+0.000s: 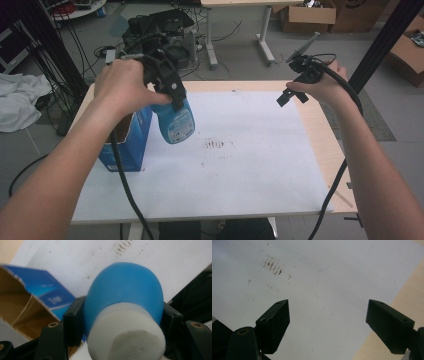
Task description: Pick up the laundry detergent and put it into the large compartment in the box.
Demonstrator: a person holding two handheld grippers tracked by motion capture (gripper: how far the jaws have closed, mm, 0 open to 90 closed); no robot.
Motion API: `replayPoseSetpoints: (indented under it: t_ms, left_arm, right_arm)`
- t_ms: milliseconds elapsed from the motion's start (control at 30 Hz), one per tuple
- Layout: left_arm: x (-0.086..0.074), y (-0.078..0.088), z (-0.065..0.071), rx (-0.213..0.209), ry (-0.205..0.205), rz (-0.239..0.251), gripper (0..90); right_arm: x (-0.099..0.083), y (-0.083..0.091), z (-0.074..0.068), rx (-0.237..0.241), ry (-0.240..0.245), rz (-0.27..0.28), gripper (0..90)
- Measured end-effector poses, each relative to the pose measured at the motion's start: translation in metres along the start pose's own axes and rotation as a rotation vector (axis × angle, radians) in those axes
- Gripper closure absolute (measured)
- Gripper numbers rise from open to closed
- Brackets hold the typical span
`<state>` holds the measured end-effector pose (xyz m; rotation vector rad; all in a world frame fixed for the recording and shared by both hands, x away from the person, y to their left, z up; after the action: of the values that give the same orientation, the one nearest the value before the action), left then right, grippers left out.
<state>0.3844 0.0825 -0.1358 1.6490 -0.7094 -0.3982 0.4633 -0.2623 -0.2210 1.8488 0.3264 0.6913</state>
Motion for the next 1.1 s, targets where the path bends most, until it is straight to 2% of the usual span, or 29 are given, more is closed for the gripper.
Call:
replayPoseSetpoints:
  t_ms: [267, 333, 467, 700, 867, 1100]
  left_arm:
    - [-0.014, 0.015, -0.053, -0.026, 0.354, -0.033, 36.8]
    - [-0.02, 0.016, -0.065, -0.031, 0.415, -0.045, 36.8]
    - [-0.032, 0.017, -0.087, -0.032, 0.499, -0.08, 36.8]
    - [-0.052, 0.013, -0.113, -0.007, 0.603, -0.11, 36.9]
    - [-0.065, 0.01, -0.128, 0.022, 0.665, -0.128, 36.9]
    - [-0.077, 0.001, -0.141, 0.055, 0.731, -0.162, 36.9]
  right_arm:
    - [0.0, 0.002, 0.001, 0.002, -0.006, 0.002, 19.3]
    - [-0.001, 0.002, 0.001, 0.002, -0.008, 0.001, 19.3]
    - [-0.001, 0.003, 0.003, 0.002, -0.009, 0.001, 19.3]
    - [-0.001, 0.002, 0.002, 0.002, -0.006, -0.002, 19.5]
    - [-0.001, 0.002, 0.003, 0.0, -0.008, -0.001, 19.6]
    - [-0.004, 0.005, 0.005, -0.005, -0.015, 0.005, 19.6]
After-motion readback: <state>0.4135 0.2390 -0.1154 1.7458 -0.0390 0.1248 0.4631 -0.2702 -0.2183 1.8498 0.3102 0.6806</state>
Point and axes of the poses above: each handheld gripper's, and its own axes: y roughly backward along the jaws, x roughly out of its top, z roughly to its right, the point moved 1 cm from there along -y, roughly forward along the jaws, and after that the axes turned 9 degrees about x, right-handed, at the moved point
